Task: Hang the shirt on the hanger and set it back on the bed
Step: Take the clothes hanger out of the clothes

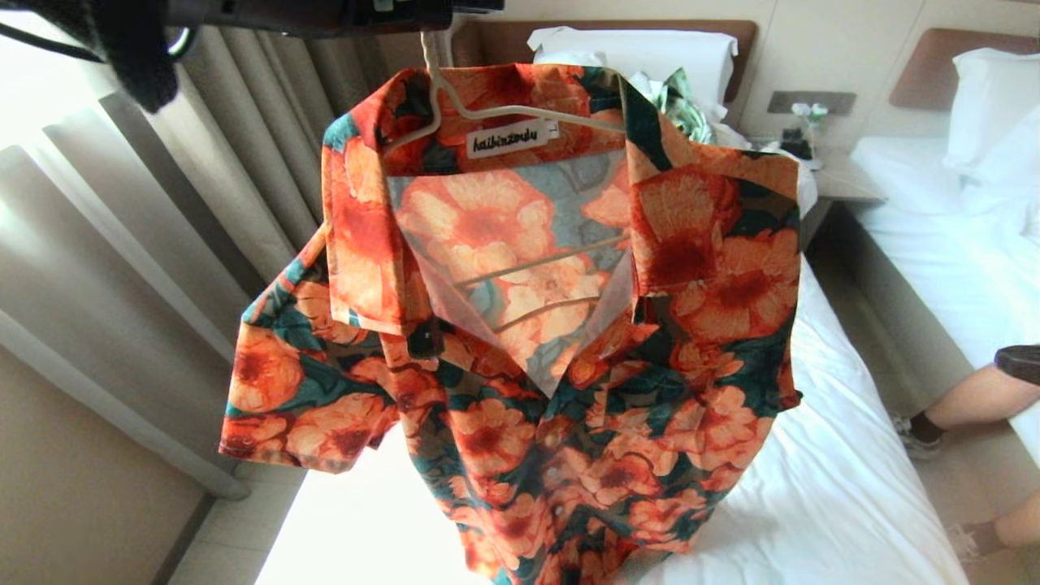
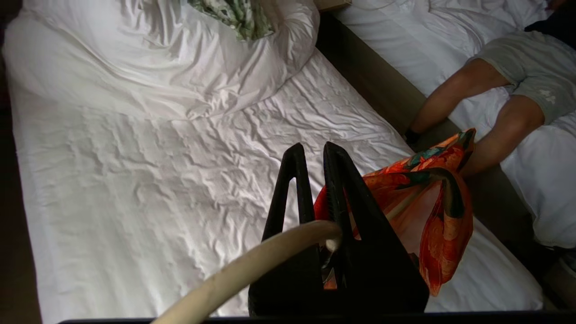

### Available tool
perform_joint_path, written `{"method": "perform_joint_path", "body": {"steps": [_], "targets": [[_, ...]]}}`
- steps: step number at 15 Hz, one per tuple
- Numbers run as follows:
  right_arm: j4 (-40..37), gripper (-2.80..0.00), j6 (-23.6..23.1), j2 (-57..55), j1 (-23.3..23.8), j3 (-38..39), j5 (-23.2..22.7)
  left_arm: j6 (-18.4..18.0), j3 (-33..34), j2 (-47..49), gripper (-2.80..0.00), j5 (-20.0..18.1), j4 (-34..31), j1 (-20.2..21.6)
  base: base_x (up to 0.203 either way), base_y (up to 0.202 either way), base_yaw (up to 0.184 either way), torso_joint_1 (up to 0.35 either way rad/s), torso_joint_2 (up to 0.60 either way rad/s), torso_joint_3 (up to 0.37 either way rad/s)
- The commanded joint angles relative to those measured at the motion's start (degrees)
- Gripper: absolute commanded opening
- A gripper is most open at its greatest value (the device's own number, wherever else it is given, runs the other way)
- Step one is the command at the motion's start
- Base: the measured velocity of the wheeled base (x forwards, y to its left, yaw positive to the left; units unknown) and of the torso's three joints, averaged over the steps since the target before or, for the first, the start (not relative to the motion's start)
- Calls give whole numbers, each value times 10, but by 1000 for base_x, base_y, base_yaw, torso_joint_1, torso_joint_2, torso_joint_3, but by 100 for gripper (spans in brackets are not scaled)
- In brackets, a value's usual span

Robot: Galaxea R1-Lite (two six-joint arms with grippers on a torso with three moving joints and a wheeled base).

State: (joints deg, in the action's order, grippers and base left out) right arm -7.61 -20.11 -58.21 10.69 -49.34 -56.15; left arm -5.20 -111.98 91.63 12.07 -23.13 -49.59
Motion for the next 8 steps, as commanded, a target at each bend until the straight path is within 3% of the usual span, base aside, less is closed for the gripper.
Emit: {"method": "perform_joint_path", "body": {"steps": [1, 4, 8], "targets": [[1, -280, -1, -13, -33, -27, -3, -9, 0, -4, -280, 1, 1, 8, 0, 0, 0, 0, 0, 0], [85, -280, 7, -55, -76, -39, -2, -46, 0, -4, -280, 4, 59, 8, 0, 0, 0, 0, 0, 0], [240, -280, 177, -71, -106, -2, -1, -59, 0, 1, -280, 6, 71, 9, 0, 0, 0, 0, 0, 0]]}}
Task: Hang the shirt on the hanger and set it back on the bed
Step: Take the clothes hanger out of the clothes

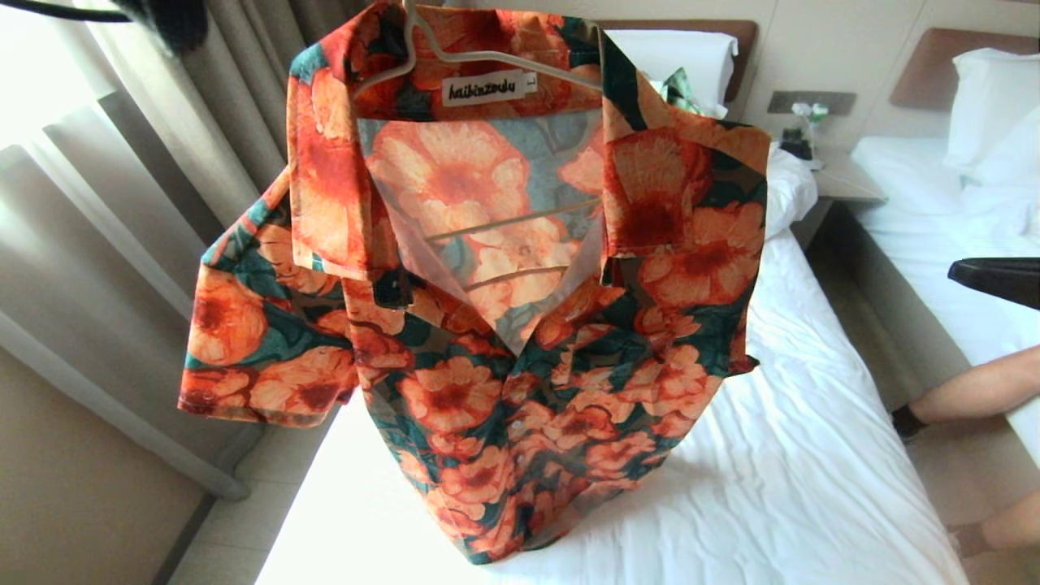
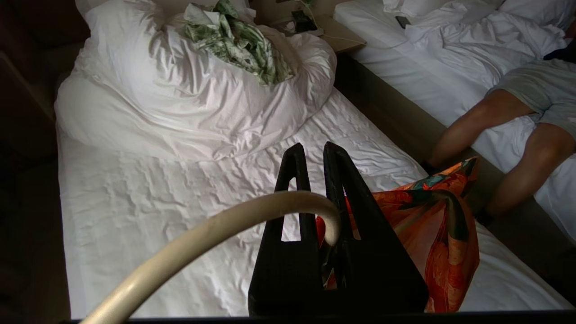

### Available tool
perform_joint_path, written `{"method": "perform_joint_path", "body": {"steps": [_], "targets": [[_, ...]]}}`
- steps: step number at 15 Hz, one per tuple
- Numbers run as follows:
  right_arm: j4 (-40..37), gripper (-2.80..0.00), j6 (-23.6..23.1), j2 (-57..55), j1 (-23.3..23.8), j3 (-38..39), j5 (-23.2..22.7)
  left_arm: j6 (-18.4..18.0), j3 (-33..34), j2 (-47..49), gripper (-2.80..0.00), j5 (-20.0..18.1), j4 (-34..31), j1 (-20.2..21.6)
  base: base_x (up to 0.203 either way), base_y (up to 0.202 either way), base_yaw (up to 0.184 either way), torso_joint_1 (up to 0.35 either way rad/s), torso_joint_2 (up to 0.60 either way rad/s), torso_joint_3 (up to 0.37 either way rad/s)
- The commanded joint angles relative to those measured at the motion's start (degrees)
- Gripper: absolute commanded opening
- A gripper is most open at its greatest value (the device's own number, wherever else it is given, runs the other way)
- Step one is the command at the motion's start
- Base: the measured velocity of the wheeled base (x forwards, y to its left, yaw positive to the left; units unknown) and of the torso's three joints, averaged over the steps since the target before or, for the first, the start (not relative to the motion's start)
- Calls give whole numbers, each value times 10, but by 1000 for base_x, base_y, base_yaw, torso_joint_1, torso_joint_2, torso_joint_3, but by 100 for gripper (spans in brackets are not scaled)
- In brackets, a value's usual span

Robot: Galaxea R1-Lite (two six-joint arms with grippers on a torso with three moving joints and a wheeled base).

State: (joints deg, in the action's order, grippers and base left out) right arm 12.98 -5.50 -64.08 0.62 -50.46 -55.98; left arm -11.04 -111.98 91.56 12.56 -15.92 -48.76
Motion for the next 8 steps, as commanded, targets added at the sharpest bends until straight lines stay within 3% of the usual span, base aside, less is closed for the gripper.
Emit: {"method": "perform_joint_path", "body": {"steps": [1, 5, 8], "targets": [[78, -280, 55, -19, -6, 13, -1, 0, 0, 3, -280, 1, 0, 2, 0, 0, 0, 0, 0, 0], [146, -280, 125, -47, -15, 9, 26, 0, 0, 8, -280, 1, 18, 15, 0, 0, 0, 0, 0, 0], [149, -280, 146, -45, -17, 9, 26, -13, -1, 13, -280, 0, 18, 19, 0, 0, 0, 0, 0, 0]]}}
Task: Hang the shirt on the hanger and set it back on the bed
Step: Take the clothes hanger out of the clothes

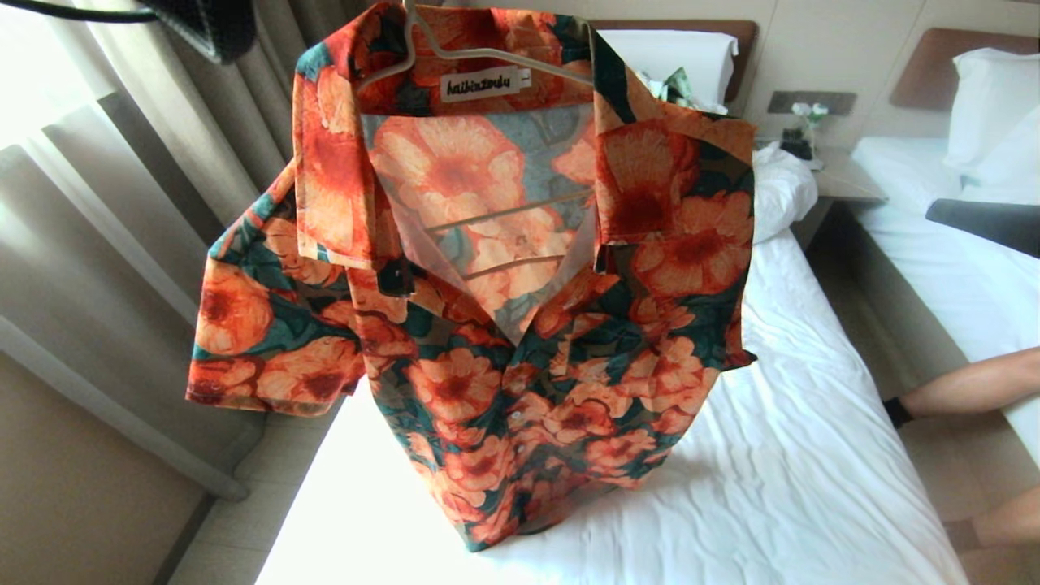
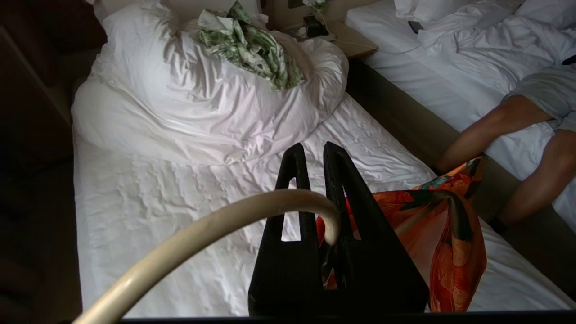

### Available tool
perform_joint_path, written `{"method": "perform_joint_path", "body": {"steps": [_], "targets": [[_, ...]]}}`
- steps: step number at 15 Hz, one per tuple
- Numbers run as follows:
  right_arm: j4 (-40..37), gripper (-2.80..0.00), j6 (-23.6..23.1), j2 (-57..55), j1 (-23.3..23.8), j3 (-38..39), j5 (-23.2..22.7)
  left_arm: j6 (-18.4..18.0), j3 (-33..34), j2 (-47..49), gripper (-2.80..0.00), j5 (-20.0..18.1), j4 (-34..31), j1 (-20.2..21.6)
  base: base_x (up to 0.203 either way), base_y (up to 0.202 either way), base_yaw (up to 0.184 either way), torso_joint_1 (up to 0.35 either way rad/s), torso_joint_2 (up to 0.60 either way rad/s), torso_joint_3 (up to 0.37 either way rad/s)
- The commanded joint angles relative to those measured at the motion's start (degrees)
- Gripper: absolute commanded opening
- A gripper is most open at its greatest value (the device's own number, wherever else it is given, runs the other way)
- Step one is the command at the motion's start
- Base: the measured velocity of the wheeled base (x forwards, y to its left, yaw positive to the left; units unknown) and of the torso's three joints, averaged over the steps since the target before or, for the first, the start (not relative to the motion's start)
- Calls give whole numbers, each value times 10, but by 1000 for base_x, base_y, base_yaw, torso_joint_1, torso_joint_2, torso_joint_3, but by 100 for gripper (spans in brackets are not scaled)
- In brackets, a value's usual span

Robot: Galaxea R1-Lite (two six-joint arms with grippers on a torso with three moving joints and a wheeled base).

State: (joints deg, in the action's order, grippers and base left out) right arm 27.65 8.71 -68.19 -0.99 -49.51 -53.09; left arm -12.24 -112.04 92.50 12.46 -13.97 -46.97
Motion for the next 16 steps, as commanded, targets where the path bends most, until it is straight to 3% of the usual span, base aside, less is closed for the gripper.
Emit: {"method": "perform_joint_path", "body": {"steps": [1, 16], "targets": [[2, -280, 5, 0, -1, -1, -3, -4, 0, 4, -280, 1, -1, 1, 0, 0, 0, 0, 0, 0], [-1, -280, 6, 29, -19, 9, -4, -1, 1, -2, -280, 6, 7, 17, 0, 0, 0, 0, 0, 0]]}}
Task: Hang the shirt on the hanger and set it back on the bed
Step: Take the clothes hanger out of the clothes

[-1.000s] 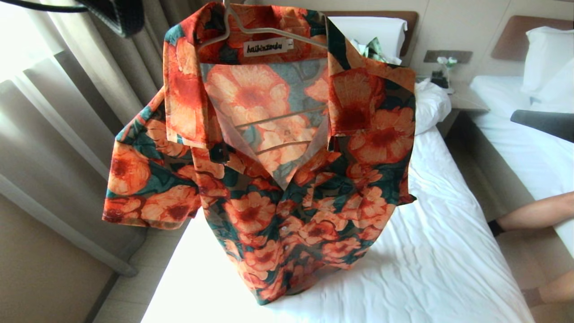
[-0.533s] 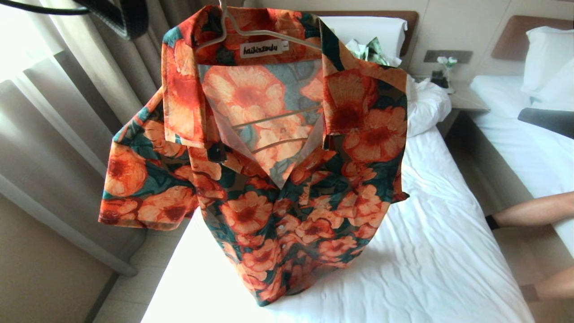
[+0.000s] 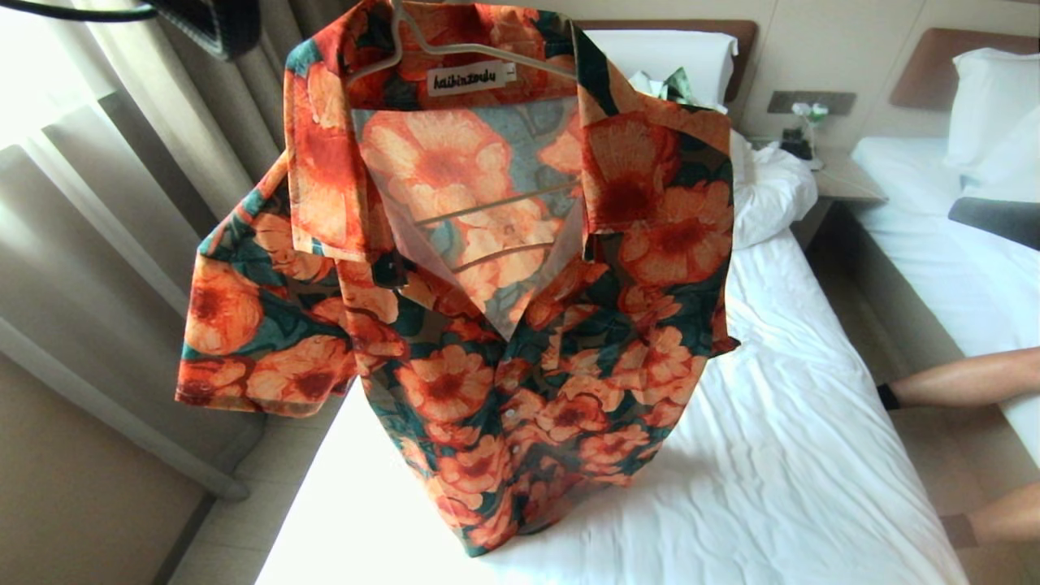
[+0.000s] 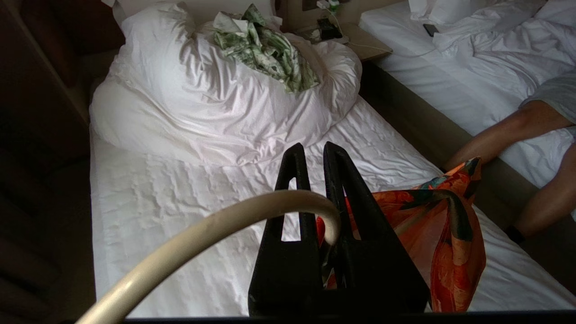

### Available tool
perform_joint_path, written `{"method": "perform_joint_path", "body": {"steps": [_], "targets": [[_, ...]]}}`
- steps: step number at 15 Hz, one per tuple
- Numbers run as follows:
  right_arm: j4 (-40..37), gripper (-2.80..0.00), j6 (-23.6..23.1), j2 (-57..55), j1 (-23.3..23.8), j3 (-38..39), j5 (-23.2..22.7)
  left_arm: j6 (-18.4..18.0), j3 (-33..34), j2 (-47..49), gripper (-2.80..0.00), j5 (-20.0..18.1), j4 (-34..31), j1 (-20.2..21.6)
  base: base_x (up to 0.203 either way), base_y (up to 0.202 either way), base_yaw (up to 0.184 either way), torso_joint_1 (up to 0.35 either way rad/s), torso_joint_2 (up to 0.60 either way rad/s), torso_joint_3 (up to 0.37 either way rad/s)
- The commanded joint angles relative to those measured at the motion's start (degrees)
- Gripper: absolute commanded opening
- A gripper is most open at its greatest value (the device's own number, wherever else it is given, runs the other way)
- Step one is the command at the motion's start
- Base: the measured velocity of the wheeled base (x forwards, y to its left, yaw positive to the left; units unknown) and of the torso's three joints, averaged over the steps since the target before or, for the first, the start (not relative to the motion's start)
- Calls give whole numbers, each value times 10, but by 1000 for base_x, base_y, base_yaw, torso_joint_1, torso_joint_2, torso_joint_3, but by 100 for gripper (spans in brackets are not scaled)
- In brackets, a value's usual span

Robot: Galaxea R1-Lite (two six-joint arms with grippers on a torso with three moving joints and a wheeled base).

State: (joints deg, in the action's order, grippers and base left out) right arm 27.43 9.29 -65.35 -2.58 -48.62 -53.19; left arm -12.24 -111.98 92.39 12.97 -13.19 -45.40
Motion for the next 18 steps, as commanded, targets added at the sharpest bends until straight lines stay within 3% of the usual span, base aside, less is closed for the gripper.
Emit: {"method": "perform_joint_path", "body": {"steps": [1, 5, 7, 8, 11, 13, 16, 17, 18], "targets": [[2, -280, 2, 1, -9, 0, -2, -1, 0, -1, -280, 1, -1, 1, 0, 0, 0, 0, 0, 0], [0, -280, 7, -4, -28, 1, -3, -1, 0, 0, -280, 3, -2, -7, 0, 0, 0, 0, 0, 0], [0, -280, 48, -5, -46, -8, 4, 0, 0, 0, -280, 37, -8, -45, 0, 0, 0, 0, 0, 0], [-1, -280, 64, -22, -54, -32, 6, 12, 0, 3, -280, 55, -11, -49, 0, 0, 0, 0, 0, 0], [-60, -280, 131, -64, -77, -133, 15, 73, 0, 12, -280, 55, -10, -83, 0, 0, 0, 0, 0, 0], [-130, -280, 143, -87, -129, -182, 18, 92, 0, 23, -280, 52, -6, -100, 0, 0, 0, 0, 0, 0], [-158, -280, 133, -119, -208, -189, 22, 114, 0, 36, -280, 52, 3, -125, 0, 0, 0, 0, 0, 0], [-160, -237, 123, -126, -228, -189, 37, 114, 0, 37, -280, 53, 6, -128, 0, 0, 0, 0, 0, 0], [-161, 0, 117, -134, -243, -192, 63, 114, 0, 36, -280, 53, 6, -129, 0, 0, 0, 0, 0, 0]]}}
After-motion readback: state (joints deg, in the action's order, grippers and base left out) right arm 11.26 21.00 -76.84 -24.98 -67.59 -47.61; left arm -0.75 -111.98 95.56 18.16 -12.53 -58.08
